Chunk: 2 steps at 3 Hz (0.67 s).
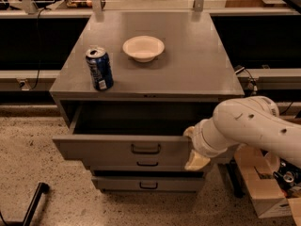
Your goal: Open top drawer
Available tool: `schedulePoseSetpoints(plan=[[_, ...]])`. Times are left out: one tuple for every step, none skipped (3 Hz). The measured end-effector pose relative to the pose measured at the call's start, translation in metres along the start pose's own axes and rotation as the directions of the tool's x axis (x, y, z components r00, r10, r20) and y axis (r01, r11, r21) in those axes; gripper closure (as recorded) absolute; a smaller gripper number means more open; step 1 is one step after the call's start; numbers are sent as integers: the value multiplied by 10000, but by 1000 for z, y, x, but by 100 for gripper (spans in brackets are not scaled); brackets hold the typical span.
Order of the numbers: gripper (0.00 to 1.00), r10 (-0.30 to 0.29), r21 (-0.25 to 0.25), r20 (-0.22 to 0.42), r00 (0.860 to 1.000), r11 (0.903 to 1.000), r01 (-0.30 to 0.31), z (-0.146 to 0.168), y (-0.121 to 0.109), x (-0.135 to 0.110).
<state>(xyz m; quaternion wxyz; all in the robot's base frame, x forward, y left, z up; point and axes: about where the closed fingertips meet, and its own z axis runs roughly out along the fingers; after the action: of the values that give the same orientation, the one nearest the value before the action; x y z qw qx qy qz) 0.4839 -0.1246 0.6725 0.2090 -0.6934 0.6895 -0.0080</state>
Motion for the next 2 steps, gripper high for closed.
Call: schedulePoseSetpoints(plan=[[31, 3, -444, 328, 9995, 9990, 11, -27, 29, -14], [19, -67, -672, 831, 9965, 9977, 123, -42, 46, -30]])
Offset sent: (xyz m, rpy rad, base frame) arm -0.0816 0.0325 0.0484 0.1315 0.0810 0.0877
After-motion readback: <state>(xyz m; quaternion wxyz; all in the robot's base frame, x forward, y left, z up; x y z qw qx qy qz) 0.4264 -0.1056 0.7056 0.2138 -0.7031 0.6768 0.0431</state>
